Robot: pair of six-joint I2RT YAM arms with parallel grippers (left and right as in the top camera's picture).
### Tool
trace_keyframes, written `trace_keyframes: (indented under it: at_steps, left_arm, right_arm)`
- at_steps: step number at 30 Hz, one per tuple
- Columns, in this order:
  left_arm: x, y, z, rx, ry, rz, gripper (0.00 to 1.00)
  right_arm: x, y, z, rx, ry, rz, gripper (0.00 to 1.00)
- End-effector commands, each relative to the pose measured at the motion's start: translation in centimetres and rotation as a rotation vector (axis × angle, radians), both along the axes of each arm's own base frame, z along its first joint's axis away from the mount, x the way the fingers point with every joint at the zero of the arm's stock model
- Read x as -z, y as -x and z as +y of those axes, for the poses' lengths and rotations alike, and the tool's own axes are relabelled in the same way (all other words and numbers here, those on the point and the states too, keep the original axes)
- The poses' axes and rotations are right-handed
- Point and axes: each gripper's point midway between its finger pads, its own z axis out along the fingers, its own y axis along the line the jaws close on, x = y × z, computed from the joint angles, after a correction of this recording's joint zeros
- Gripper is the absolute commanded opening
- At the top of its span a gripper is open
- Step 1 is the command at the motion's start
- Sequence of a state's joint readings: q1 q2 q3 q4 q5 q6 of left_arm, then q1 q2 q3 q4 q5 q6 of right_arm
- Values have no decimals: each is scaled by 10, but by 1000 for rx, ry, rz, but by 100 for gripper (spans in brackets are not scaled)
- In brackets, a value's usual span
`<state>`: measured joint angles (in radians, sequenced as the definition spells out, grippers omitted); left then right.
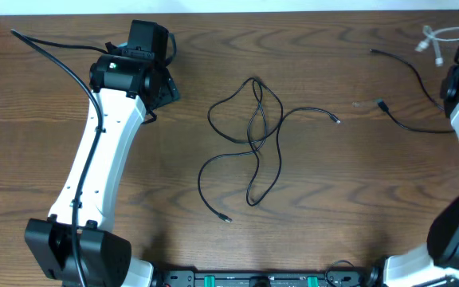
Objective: Untangle cables
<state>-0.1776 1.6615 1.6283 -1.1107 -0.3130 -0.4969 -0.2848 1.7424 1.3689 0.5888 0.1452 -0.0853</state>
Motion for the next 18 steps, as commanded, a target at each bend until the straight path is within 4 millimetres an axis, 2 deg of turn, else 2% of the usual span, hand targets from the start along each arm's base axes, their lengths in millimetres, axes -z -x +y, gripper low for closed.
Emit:
trace_keyframes:
  at_steps: [1,6,7,12,17,18]
  left_arm:
    - [-1,1,4,-3,-15,1,98]
    - [-1,1,4,-3,-15,1,98]
    - [-1,1,4,-3,-15,1,98]
    - [-1,1,4,-3,-15,1,98]
    - [-1,1,4,-3,-15,1,98]
    - [-1,1,4,-3,-15,1,98]
  right_arm:
    - [38,-6,-46,104,-18,58,1]
    - [105,-10,-89,175,-69,188,1]
    - [126,-10,-98,189,-92,228,1]
    - [195,0,-135,247,-222,333,1]
    - [253,11,-152,267,-300,453,1]
    - [260,12,-153,270,-307,468,1]
